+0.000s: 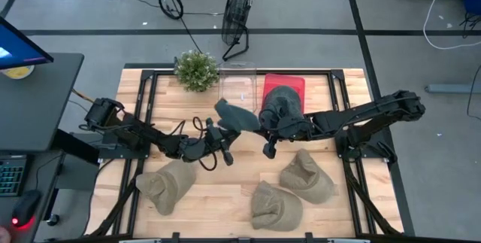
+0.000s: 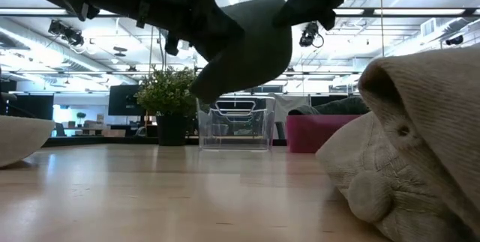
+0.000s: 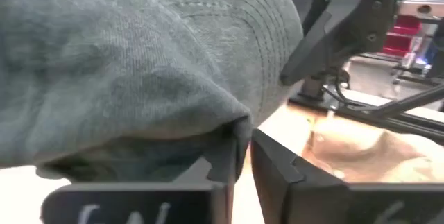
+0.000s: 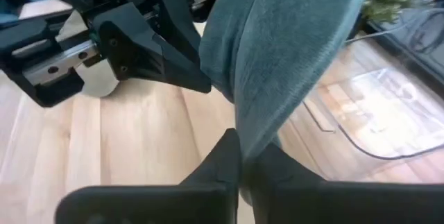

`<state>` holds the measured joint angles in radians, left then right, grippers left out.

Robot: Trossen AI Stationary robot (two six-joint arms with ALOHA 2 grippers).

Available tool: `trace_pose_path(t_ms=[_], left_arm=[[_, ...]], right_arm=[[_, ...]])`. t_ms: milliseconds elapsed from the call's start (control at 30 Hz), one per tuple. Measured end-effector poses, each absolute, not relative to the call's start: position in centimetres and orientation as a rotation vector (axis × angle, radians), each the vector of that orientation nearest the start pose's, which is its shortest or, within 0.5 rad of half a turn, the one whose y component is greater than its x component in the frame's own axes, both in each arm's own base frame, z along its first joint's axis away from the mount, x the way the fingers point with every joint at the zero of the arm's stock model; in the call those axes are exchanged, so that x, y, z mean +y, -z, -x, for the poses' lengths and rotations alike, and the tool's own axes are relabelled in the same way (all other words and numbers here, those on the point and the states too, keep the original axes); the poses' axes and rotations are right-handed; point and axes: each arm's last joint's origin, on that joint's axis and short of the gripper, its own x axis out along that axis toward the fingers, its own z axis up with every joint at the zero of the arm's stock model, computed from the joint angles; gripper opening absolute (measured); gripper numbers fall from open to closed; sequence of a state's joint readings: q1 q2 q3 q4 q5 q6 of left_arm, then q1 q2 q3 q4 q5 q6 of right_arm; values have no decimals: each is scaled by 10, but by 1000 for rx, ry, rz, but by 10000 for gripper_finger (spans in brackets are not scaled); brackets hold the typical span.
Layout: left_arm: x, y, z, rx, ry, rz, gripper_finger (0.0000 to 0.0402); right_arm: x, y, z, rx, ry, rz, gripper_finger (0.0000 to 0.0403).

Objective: Pick & Place hat
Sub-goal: Put the black cap into the red bin

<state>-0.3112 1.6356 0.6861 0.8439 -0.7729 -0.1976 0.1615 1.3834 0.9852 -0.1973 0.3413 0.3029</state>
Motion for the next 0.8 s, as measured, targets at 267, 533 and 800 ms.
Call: trace_pose_path(t_ms=[267, 533, 800], left_arm=[[-77, -195, -309, 44, -444, 123, 121], [-82, -209, -304, -4, -428, 75, 141], [-74, -215, -304, -17, -457, 67, 131]], right_arm=[[36, -272, -284, 614, 275, -113, 10], [23, -348, -224, 728, 322, -106, 10], [-8, -393, -168, 1104, 463, -245, 10]])
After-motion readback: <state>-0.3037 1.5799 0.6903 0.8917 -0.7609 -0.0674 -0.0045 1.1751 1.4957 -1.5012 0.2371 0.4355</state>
